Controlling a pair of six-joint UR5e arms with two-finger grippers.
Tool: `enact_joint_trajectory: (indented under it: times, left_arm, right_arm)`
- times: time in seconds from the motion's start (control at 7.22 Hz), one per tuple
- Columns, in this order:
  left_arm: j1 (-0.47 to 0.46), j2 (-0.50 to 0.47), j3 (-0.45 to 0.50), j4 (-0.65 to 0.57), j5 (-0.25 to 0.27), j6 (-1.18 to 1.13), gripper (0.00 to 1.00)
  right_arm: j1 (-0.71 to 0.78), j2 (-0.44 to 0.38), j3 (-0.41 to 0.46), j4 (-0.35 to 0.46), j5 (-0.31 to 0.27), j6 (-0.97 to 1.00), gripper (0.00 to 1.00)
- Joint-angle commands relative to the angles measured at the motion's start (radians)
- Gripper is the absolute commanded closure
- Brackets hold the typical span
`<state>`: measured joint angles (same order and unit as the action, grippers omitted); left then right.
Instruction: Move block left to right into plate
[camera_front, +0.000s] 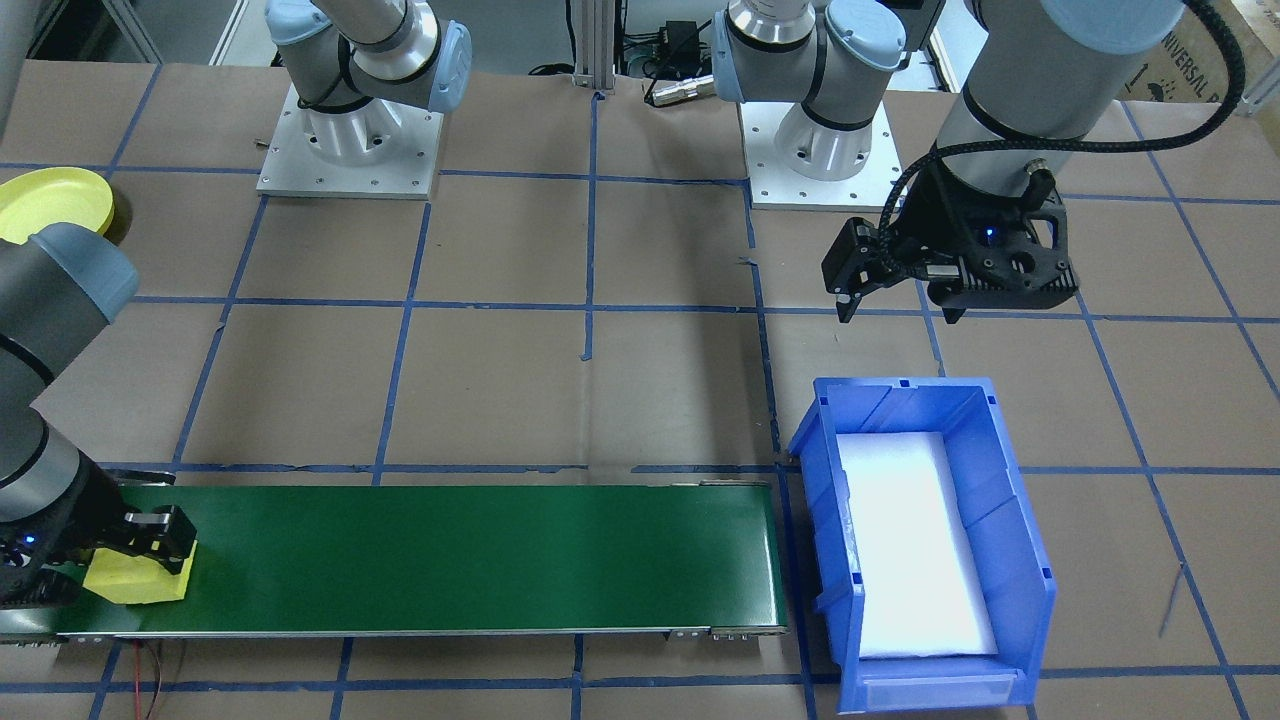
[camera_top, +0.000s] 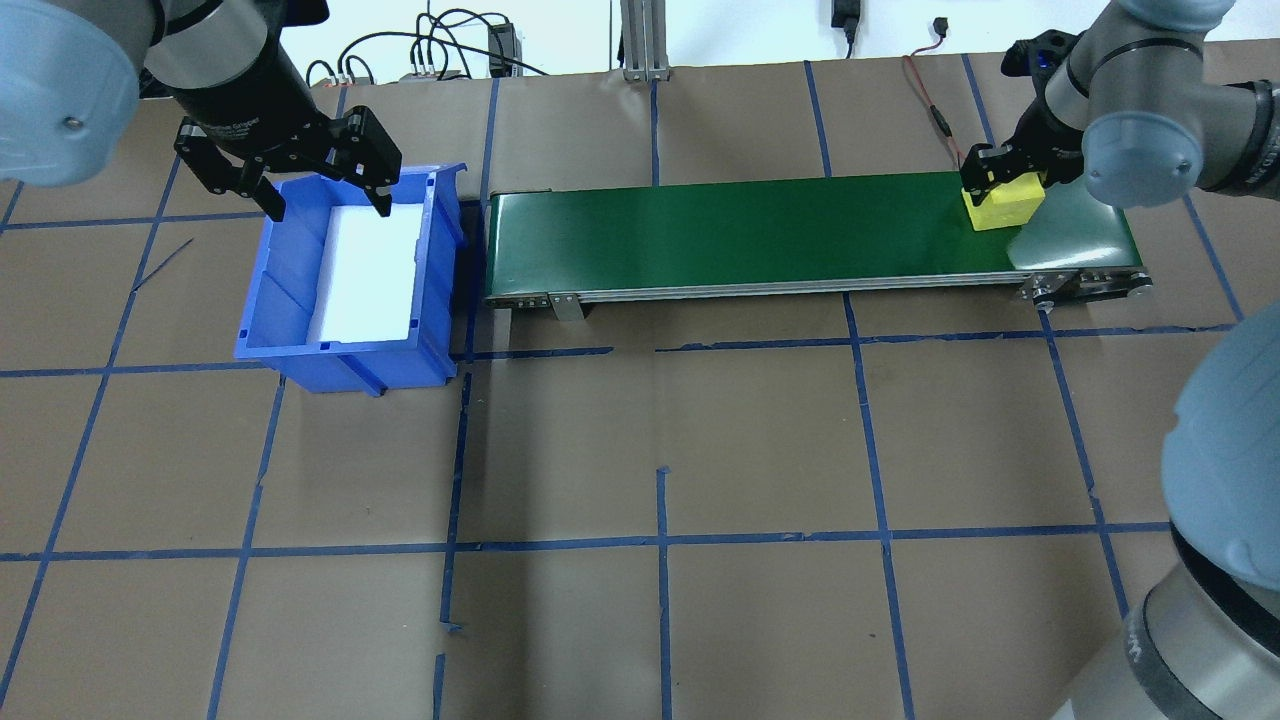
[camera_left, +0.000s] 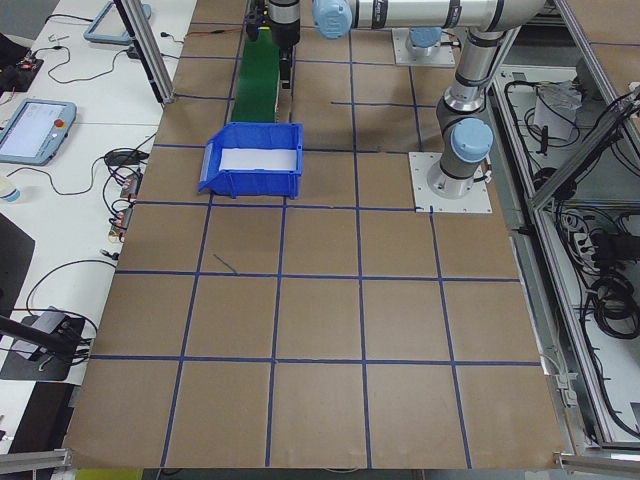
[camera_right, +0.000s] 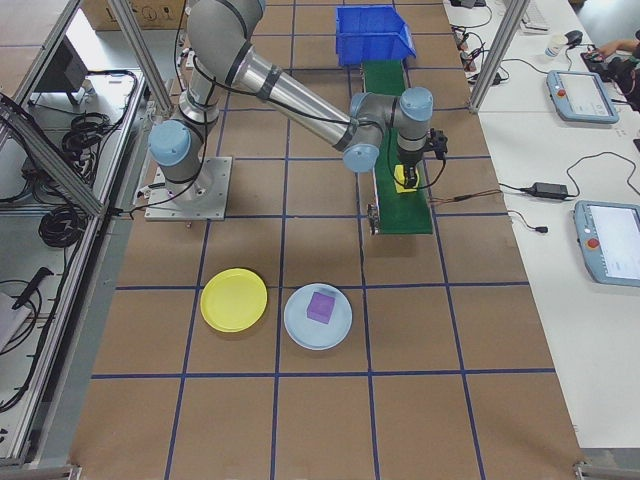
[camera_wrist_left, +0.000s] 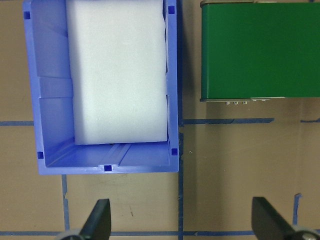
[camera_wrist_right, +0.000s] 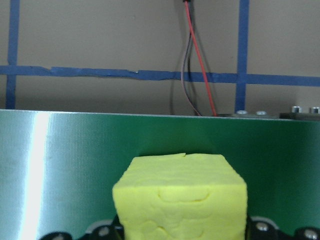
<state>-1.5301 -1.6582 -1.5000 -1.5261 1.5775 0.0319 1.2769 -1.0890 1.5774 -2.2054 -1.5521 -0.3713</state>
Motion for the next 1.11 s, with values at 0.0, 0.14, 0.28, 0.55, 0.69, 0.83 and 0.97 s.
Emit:
enact_joint_trajectory:
  times: [0.0,0.14,0.28,0.55,0.69,0.83,0.97]
  left_arm:
    - [0.028,0.000,0.004,-0.008,0.002,-0.003,0.00]
    - [0.030,0.000,0.009,-0.012,-0.004,-0.009,0.00]
    - [0.025,0.005,0.009,-0.012,0.001,-0.012,0.00]
    - [0.024,0.008,-0.011,-0.011,0.003,-0.010,0.00]
    - [0.018,0.009,-0.012,-0.009,0.003,-0.012,0.00]
    - [0.019,0.009,-0.012,-0.011,0.004,-0.012,0.00]
    - [0.018,0.009,-0.012,-0.014,0.004,-0.013,0.00]
  right_arm:
    - [-0.126,-0.111,0.039,0.072,-0.094,-0.162,0.67]
    - [-0.199,-0.202,0.114,0.116,-0.103,-0.293,0.67]
    - [-0.267,-0.292,0.212,0.116,-0.105,-0.405,0.67]
    - [-0.461,-0.354,0.370,0.106,-0.089,-0.554,0.67]
    - [-0.578,-0.357,0.416,0.098,-0.086,-0.692,0.67]
    - [-0.681,-0.359,0.426,0.093,-0.085,-0.775,0.67]
    - [-0.786,-0.358,0.429,0.107,-0.085,-0.816,0.67]
